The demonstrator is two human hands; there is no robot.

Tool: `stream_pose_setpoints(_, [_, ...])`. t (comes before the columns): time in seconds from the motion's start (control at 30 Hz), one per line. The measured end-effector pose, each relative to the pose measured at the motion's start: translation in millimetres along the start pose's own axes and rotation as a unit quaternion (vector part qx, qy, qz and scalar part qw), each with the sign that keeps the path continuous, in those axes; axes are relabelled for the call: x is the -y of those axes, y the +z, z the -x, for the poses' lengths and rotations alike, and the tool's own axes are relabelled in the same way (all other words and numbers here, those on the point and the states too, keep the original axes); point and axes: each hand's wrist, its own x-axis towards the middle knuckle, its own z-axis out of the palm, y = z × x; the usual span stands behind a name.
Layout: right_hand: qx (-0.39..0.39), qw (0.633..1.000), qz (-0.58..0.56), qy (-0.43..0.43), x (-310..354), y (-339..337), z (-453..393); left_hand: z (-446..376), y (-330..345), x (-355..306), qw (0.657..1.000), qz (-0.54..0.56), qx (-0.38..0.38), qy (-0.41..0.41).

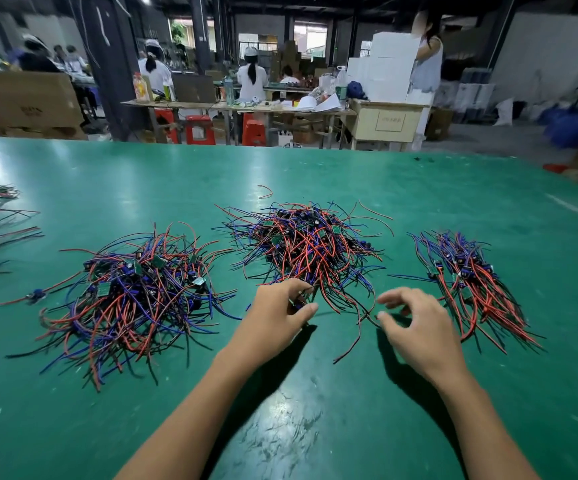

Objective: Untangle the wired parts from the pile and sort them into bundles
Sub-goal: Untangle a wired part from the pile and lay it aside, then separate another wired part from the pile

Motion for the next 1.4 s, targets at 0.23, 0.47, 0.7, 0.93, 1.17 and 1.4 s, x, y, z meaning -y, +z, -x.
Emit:
stream_pose_setpoints(0.23, [0.029,0.999,-0.032,-0.006,1.6,-4.8,3.6,-6.3,-12.8,-4.2,0.947,0.304,0.002,-0.102])
stream_pose_setpoints(0.47, [0.022,0.998,-0.049,-0.032,-0.4,3.0,2.1,-10.2,-21.9,-5.8,0.849,0.506,0.011,-0.154])
stream_pose_setpoints(0.7, [0.006,0.997,-0.053,-0.062,18.7,26.3,8.8,-7.4,-21.0,-7.3,0.861,0.483,0.012,-0.156])
stream_pose_setpoints(0.93, [-0.012,0.999,-0.032,-0.039,16.8,26.1,10.4,-7.1,-22.6,-10.0,0.889,0.442,-0.012,-0.119])
stream_pose_setpoints(1.17, [-0.033,0.919,-0.393,-0.02,30.0,22.9,9.1,-4.4,-19.5,-12.1,0.894,0.44,-0.002,-0.089])
stream_pose_setpoints(1.4, [0.026,0.904,-0.423,-0.049,39.1,34.5,16.1,0.5,-11.6,-17.2,0.919,0.388,0.043,-0.051])
